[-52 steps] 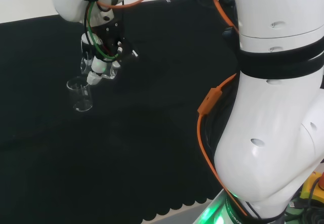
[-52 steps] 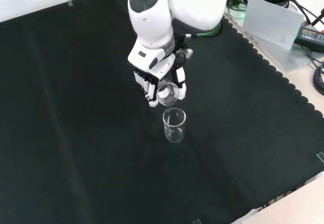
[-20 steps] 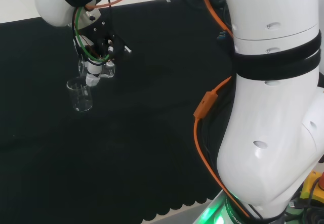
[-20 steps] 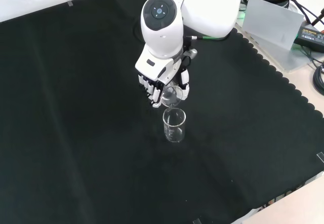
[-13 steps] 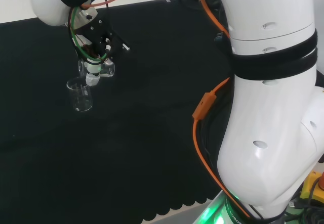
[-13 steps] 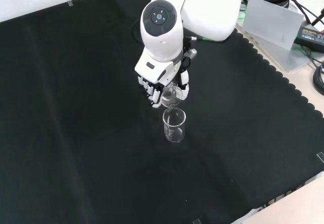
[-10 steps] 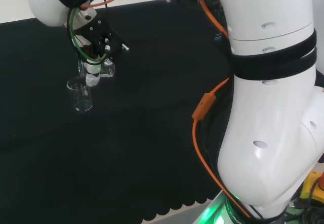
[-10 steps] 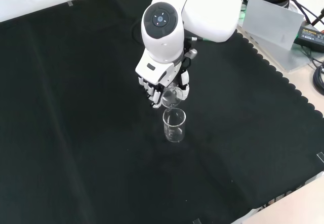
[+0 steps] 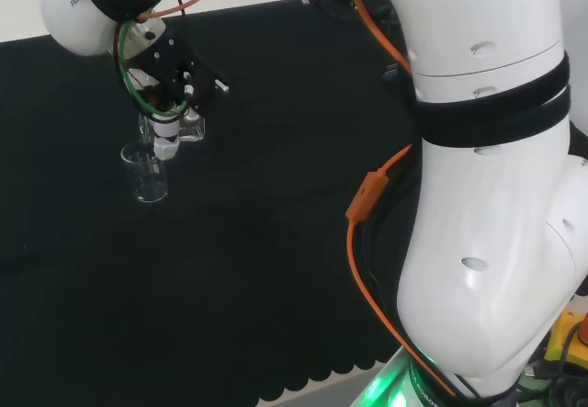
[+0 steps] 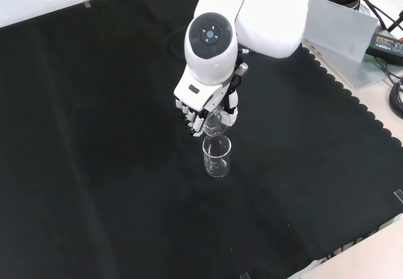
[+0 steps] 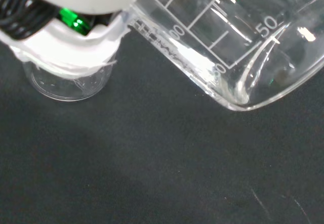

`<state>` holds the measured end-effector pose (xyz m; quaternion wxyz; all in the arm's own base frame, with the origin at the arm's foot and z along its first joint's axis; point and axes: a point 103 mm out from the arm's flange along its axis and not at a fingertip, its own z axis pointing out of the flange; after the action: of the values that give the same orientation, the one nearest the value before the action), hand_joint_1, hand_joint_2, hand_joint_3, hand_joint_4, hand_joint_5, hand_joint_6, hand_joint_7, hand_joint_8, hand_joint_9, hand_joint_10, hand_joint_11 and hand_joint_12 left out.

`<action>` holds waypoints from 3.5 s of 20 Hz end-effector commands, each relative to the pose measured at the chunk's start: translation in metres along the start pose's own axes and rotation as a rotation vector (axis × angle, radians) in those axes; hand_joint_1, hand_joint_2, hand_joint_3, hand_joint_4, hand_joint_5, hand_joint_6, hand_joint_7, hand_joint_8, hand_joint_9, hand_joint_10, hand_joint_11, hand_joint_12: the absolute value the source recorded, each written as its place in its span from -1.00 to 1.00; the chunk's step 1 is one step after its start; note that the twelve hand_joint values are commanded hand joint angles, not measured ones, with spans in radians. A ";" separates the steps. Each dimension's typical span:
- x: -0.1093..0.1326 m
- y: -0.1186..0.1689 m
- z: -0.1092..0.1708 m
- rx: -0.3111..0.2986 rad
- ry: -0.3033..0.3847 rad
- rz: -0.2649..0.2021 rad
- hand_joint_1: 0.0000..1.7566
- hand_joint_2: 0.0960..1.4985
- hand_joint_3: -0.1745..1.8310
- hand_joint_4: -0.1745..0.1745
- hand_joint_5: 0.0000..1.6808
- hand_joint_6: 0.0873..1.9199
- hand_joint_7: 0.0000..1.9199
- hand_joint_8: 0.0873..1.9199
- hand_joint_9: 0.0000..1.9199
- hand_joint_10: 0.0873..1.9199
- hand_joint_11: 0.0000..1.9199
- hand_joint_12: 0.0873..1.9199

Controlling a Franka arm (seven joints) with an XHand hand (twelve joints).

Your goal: Pour the water from the handheld beaker into the one on the table.

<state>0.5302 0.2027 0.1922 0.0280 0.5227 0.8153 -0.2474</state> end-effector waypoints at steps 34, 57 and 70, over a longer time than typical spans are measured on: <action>0.009 0.006 -0.009 0.103 -0.151 0.022 0.34 -0.21 -0.21 0.22 0.61 -0.54 0.92 -1.00 0.79 -1.00 0.47 -0.30; 0.016 0.007 -0.021 0.157 -0.218 0.031 0.34 -0.21 -0.20 0.21 0.61 -0.53 0.92 -1.00 0.79 -1.00 0.47 -0.30; 0.021 0.012 -0.029 0.184 -0.235 0.016 0.34 -0.21 -0.20 0.20 0.60 -0.52 0.93 -1.00 0.79 -1.00 0.47 -0.31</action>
<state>0.5372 0.2340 0.2063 0.0779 0.5002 0.7762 -0.3758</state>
